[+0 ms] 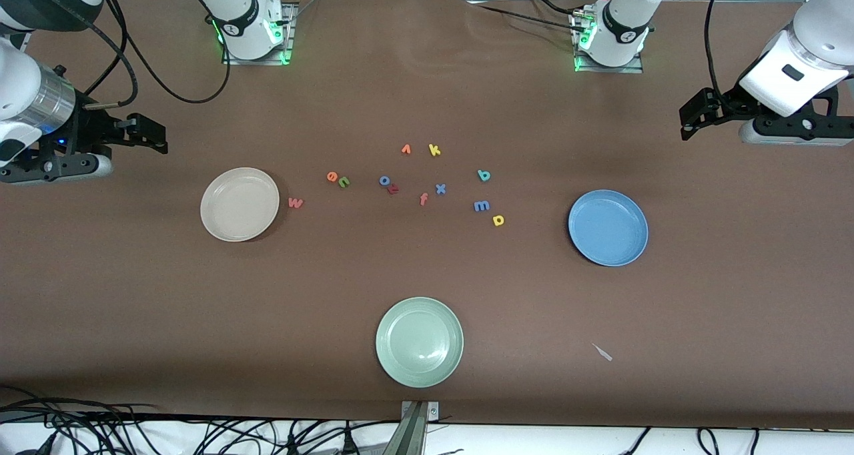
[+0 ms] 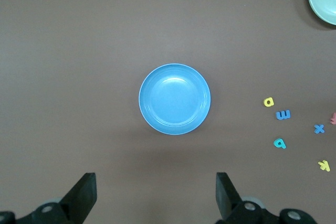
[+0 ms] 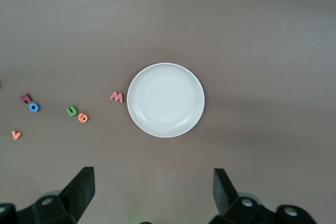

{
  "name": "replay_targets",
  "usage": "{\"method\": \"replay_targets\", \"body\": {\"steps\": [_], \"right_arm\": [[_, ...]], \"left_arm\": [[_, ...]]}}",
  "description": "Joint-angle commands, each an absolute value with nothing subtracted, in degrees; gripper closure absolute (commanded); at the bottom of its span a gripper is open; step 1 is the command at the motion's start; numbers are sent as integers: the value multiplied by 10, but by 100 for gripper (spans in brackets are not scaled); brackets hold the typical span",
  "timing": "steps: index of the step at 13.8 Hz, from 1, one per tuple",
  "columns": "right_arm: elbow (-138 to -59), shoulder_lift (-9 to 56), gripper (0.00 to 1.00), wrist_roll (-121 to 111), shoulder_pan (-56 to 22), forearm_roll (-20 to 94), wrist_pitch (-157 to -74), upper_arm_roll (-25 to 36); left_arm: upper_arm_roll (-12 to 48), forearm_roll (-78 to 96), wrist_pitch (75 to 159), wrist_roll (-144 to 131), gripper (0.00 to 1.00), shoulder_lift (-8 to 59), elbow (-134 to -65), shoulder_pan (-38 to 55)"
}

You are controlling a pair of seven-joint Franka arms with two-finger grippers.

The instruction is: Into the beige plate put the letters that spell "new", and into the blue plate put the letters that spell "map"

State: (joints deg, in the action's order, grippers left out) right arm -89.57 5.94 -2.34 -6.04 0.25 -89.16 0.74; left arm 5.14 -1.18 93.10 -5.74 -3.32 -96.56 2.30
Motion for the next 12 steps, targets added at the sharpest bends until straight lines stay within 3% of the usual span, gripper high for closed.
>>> {"method": "replay_targets", "body": {"steps": [1, 12], "right_arm": [[-894, 53, 0, -17, -55, -5, -882, 0], [-910, 50, 0, -22, -57, -4, -890, -1]], "left_arm": [[54, 0, 922, -60, 0, -34, -960, 20], [53, 0, 921, -60, 0, -34, -960, 20]]}}
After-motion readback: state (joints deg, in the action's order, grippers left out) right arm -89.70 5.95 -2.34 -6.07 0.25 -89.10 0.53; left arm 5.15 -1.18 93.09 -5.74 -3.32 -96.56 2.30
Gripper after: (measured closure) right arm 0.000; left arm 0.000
